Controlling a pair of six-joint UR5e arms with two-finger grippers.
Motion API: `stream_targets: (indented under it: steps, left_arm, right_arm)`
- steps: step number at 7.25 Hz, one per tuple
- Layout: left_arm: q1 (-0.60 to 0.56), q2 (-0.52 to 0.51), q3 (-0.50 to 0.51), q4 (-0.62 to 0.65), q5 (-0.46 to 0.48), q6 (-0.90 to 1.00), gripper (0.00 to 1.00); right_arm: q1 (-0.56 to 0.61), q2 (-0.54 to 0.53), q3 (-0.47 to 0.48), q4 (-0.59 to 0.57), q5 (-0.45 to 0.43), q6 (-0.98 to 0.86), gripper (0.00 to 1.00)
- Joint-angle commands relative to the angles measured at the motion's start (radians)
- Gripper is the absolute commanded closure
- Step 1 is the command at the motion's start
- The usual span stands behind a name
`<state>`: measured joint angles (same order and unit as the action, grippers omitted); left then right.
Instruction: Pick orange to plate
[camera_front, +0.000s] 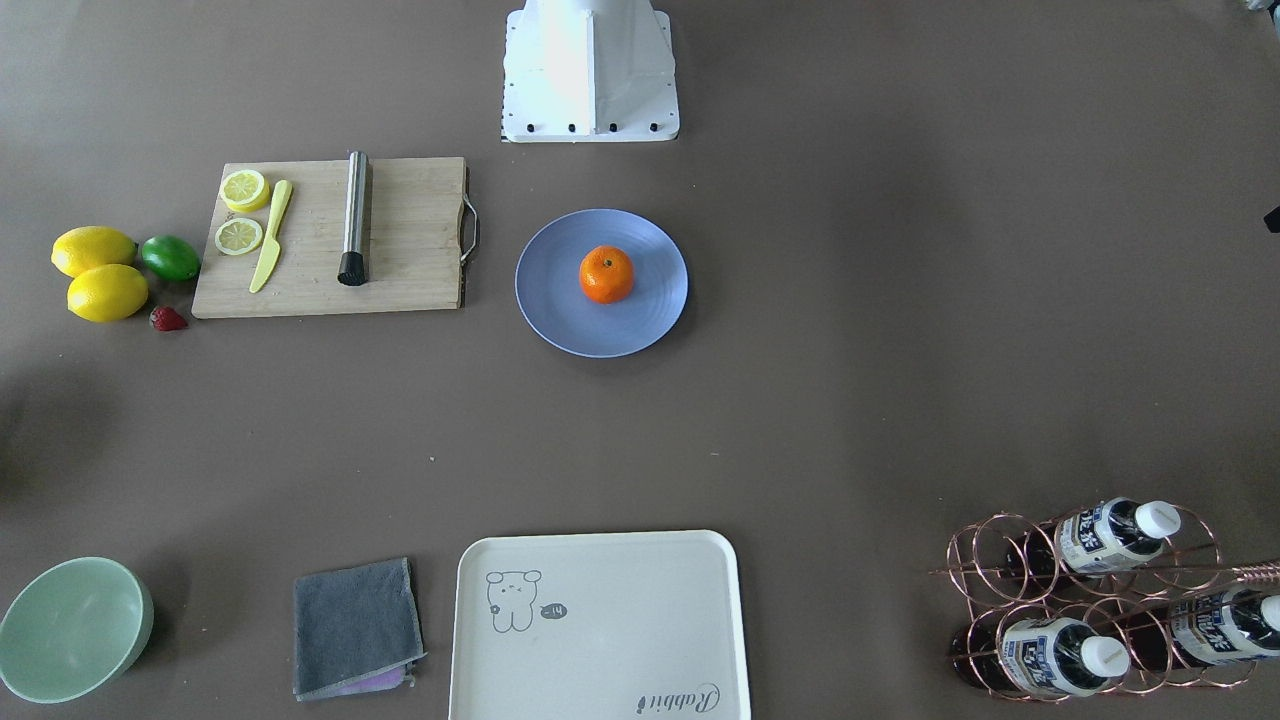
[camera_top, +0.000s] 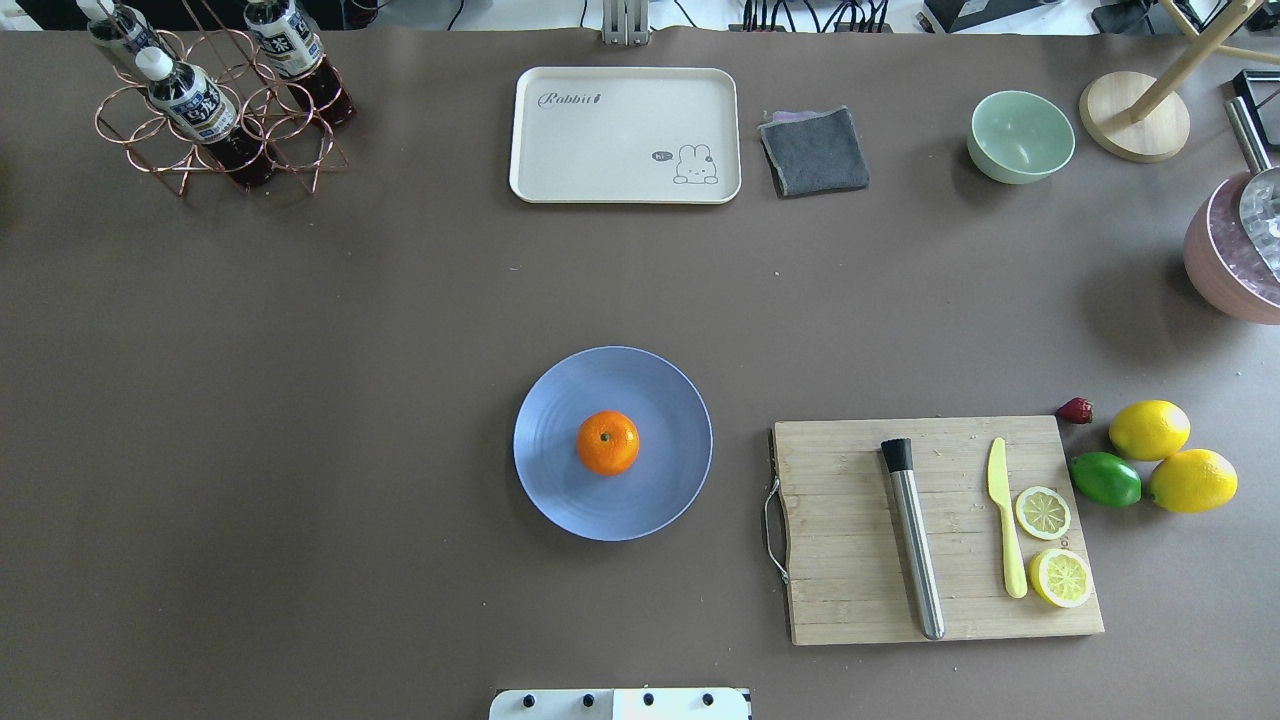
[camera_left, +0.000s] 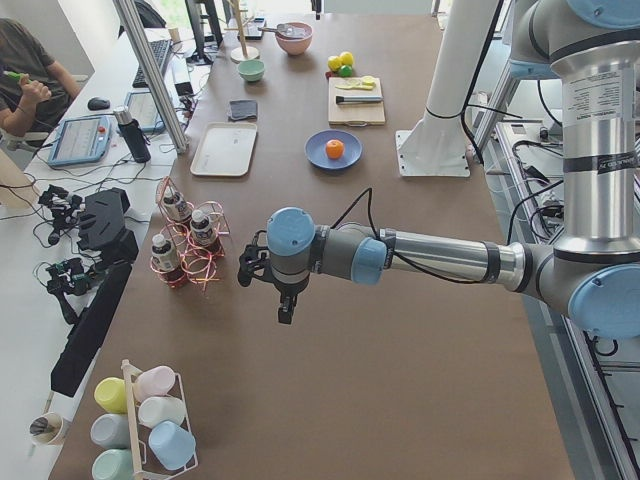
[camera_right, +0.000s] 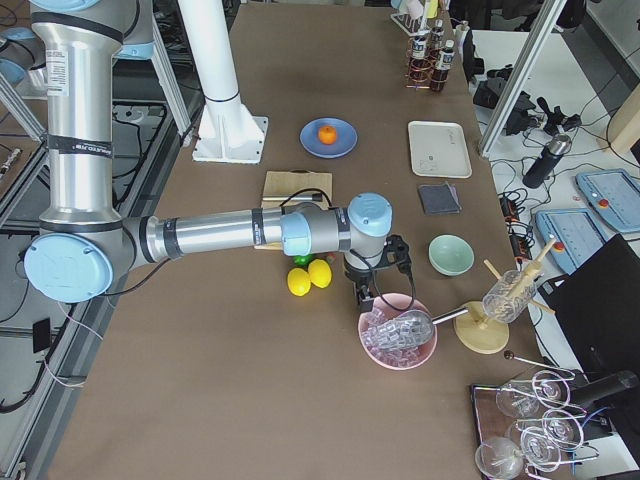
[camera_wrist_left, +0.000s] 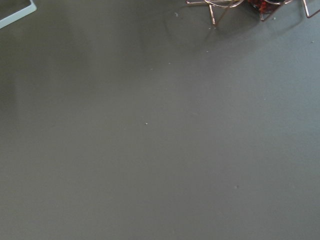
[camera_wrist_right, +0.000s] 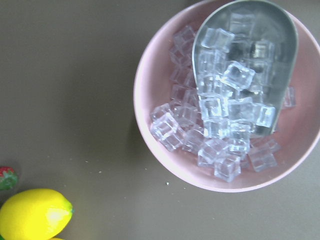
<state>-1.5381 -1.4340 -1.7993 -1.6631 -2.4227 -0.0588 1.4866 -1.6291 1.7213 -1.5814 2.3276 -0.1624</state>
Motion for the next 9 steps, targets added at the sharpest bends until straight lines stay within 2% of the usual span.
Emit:
stream_targets:
  steps: [1,6,9]
  left_arm:
    - [-0.017,0.023,-0.005,0.005,0.063,0.031,0.03]
    - [-0.017,0.017,0.023,-0.006,0.05,0.033,0.03]
    - [-0.051,0.009,-0.017,-0.012,0.051,0.031,0.03]
  right_arm:
    - [0.055,0.002,-0.06,-0.003,0.003,-0.08,0.0]
    - [0.092,-0.014,-0.057,-0.023,0.001,-0.08,0.0]
    - [0.092,-0.011,-0.057,-0.023,-0.001,-0.078,0.0]
